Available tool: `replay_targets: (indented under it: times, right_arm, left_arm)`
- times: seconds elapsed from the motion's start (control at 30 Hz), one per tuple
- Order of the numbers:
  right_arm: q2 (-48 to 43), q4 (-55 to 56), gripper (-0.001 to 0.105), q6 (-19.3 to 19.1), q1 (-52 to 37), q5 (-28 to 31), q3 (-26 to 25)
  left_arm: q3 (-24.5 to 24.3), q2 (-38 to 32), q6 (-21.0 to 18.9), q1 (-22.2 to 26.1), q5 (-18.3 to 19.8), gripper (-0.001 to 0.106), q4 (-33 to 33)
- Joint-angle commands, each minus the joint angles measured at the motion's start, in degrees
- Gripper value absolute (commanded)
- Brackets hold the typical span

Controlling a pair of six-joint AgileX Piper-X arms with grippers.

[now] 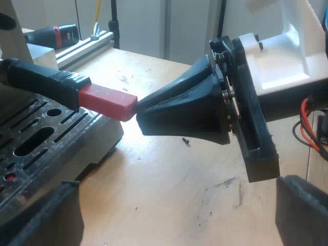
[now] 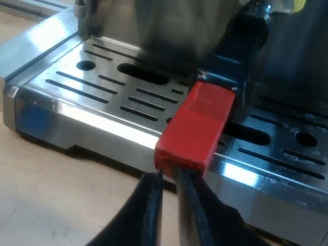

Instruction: Grind coffee beans and then tamp

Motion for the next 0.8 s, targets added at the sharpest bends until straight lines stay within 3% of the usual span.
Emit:
replay_targets:
  times: [0.03, 0.17, 0.27, 0.33, 0.4, 0.5, 0.63, 0.8]
  right_arm:
    - [-0.06, -1.75, 0.013, -0.67, 1.11, 5.47, -0.81]
    - [-0.06, 0.47, 0.013, -0.51, 4.92, 5.82, -0.81]
    - [-0.06, 2.76, 0.014, 1.83, 7.71, 8.25, -0.81]
    - [-0.23, 4.14, 0.022, 3.71, 9.15, 9.87, -0.81]
    - [-0.7, 5.7, 0.042, 5.36, 10.82, 10.27, -0.81]
    - [-1.76, 6.12, 0.059, 5.35, 11.99, 10.5, -0.81]
    - [-3.69, 7.55, 0.061, 5.35, 11.86, 12.37, -1.75]
    - [-4.93, 16.46, 0.061, 5.21, 11.85, 13.63, -6.73]
  left_arm:
    - [-0.2, 0.19, -0.46, -0.26, 0.49, 0.078, -0.41]
    - [-0.2, 0.19, -0.46, -0.26, 0.49, 0.078, -0.41]
    - [-0.2, 0.19, -0.46, -0.26, 0.49, 0.078, -0.41]
    - [-0.2, 0.19, -0.46, -0.26, 0.49, 0.078, -0.54]
    - [-0.2, 0.19, -0.46, -0.26, 0.49, 0.078, -0.52]
    - [-0.2, 0.19, -0.46, -0.26, 0.49, 0.078, -0.71]
    - [-0.2, 0.19, -0.46, -0.26, 0.49, 0.078, -0.68]
    - [-0.2, 0.19, -0.46, -0.26, 0.49, 0.078, -1.07]
